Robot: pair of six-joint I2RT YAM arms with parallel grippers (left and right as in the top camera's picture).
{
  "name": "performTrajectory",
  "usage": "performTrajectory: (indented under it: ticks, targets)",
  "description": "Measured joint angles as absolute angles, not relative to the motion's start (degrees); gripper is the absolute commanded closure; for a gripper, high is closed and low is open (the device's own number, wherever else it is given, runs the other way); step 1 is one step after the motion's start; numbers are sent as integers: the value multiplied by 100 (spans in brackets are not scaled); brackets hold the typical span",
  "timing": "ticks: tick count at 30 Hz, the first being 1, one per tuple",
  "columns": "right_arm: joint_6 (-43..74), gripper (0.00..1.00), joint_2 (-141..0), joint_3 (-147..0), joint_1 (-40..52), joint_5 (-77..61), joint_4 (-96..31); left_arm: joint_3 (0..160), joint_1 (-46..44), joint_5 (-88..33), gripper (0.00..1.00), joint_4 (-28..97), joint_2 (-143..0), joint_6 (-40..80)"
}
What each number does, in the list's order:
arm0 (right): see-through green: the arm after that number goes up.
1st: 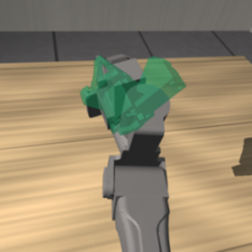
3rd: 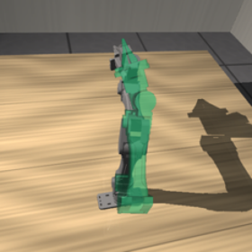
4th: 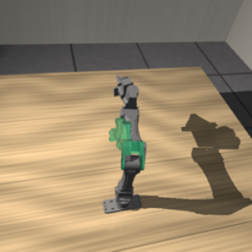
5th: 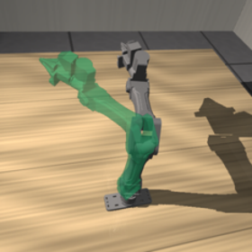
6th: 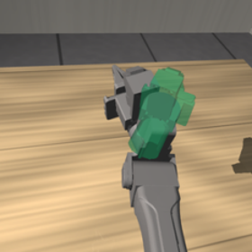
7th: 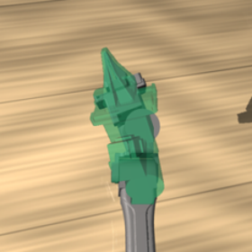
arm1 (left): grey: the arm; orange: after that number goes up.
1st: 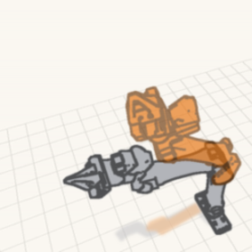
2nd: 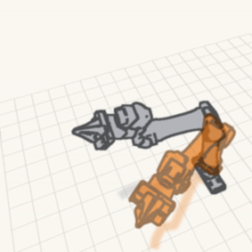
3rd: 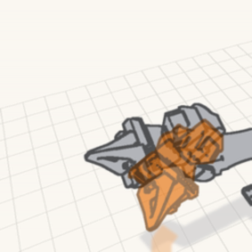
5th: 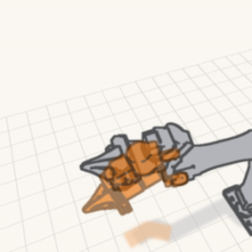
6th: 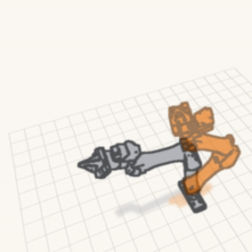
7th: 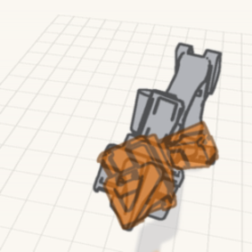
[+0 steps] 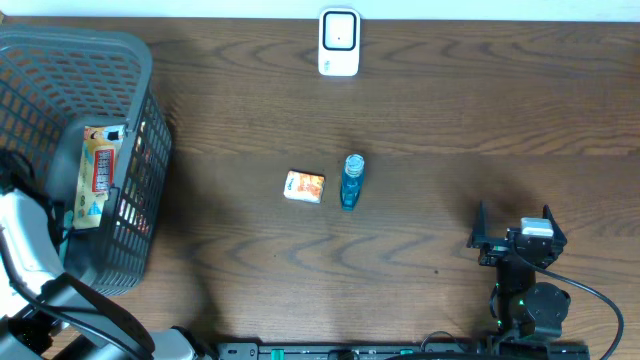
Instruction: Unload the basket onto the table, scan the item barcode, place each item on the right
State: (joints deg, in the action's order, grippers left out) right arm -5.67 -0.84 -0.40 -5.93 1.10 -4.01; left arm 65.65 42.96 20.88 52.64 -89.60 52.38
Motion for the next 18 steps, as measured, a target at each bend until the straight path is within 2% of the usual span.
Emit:
performTrajectory:
  ticks: [5,11,18]
  targets:
    - [-567,1,-84,-40,-593,110,-401,6080,4661,1962,2,4834,-8962,6158]
    - [-567,1,-84,-40,-593,110,-403,5400,4821,1905,2,3793,-8971,6462]
    - [-567,1,-84,-40,-593,110,-401,5002,4816,1831,2,3133,-8971,7150]
